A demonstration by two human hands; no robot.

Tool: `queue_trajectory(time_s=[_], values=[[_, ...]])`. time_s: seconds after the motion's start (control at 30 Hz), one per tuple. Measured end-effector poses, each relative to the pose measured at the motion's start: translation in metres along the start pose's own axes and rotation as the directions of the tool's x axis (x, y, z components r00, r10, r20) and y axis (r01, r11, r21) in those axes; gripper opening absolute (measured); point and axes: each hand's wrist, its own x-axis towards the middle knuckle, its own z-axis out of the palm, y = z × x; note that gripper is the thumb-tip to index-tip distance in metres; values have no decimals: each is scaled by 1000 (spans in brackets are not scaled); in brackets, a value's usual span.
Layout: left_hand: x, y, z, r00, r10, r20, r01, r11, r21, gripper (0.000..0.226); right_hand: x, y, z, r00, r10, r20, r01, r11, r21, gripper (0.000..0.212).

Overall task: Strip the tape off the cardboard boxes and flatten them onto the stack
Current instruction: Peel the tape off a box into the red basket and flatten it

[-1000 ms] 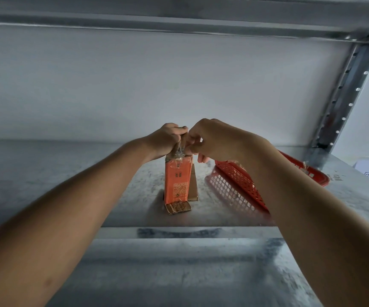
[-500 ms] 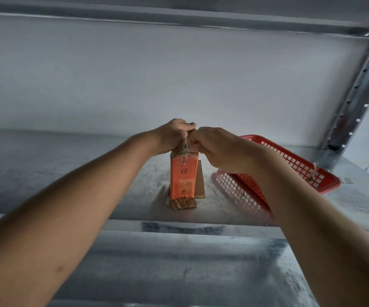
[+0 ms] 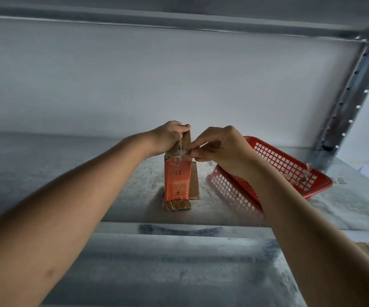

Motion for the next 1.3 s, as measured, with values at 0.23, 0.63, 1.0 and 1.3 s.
queue_trajectory(time_s=[0.23,0.63,1.0,1.3], values=[[-3,3,-4,999,-6,34,3,998,70,42,18,-18,-8,983,94,157,-74,989,-129,19],[-11,18,5,997,-62,-42,66,994,85,33,-12,-47,-9,989,-111,103,150,794,-589,13],[-23,41,6,961,-239,-136,275,841,466,50,-27,-25,12,985,-25,-170,-37,936,-350,54],[-33,27,5,966,259,-6,-230,869,437,55,-34,-8,15,927,-6,-375,-126,936,-329,27]])
